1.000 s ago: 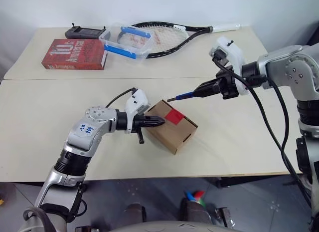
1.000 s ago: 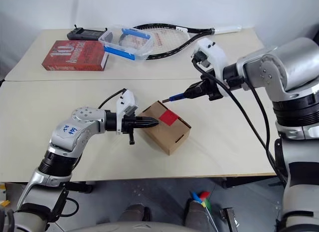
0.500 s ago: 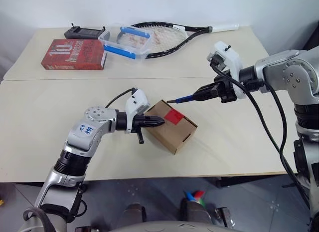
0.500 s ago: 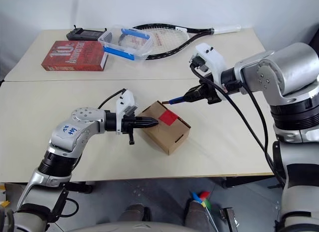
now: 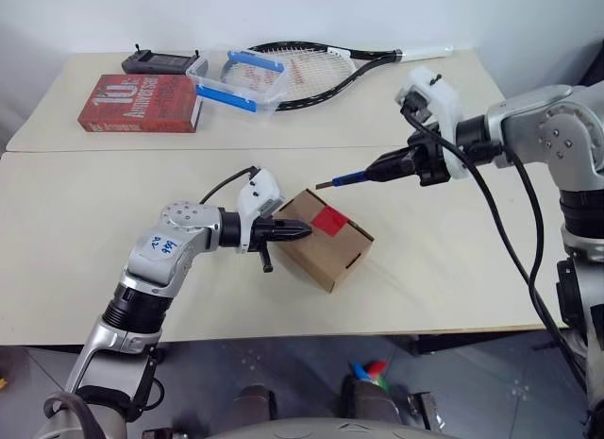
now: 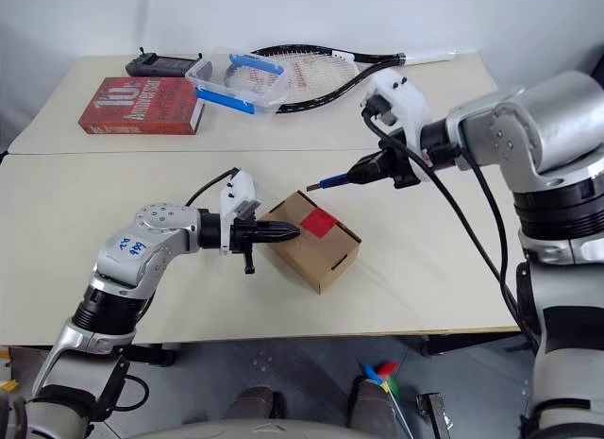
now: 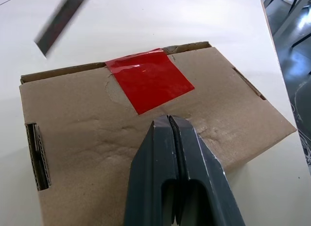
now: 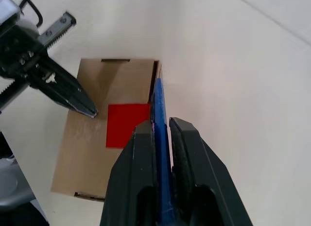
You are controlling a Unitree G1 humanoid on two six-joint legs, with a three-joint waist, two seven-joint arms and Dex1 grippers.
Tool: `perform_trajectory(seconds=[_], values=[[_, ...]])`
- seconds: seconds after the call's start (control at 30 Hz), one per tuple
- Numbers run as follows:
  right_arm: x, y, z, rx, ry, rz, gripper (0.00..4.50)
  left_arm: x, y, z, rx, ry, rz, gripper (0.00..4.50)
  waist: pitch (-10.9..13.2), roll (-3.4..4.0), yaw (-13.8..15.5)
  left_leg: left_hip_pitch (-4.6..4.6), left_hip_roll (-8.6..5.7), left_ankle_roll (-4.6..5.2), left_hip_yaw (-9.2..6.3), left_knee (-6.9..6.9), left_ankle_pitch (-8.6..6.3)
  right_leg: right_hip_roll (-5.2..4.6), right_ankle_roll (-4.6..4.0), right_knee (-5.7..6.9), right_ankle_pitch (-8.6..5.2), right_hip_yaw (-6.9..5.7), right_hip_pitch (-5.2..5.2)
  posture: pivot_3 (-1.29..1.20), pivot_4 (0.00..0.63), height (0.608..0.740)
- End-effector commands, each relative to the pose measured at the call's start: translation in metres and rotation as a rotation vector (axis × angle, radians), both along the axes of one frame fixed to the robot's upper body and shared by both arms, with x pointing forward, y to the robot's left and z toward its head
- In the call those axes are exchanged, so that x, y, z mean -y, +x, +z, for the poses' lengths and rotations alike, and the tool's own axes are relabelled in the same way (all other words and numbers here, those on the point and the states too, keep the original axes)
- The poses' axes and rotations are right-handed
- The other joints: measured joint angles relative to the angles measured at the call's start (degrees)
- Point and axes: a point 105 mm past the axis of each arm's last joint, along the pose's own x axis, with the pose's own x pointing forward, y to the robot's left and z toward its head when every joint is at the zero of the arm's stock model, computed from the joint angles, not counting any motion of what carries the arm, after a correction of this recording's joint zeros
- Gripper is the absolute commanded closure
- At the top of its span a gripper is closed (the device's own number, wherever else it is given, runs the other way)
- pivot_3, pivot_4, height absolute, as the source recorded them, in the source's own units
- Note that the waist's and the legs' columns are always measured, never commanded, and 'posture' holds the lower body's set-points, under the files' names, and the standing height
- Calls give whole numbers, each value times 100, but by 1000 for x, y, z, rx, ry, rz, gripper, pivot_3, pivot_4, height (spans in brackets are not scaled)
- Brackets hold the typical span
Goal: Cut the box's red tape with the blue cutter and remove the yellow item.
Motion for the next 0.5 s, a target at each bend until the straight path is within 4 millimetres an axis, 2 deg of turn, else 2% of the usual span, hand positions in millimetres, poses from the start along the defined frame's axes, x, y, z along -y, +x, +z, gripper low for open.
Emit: perform_trajectory(seconds=[0.03, 0.3, 0.5], values=[[-3, -7, 5, 17, 13, 28, 4348, 1, -5, -14, -40, 34, -8, 4500, 0, 0, -1, 0, 0, 0, 0, 0, 0, 0, 0, 0, 0, 0, 0, 0, 150, 740], [-1, -9, 1, 1, 10, 26, 4348, 1, -5, -13, -41, 38, -10, 4500, 0, 0, -7, 0, 0, 0, 0, -1, 0, 0, 0, 0, 0, 0, 0, 0, 150, 740], [1, 0, 18, 68, 37, -7, 4348, 2, -5, -12, -39, 38, -10, 4500, 0, 0, -12, 1, 0, 0, 0, 0, 0, 0, 0, 0, 0, 0, 0, 0, 150, 740]])
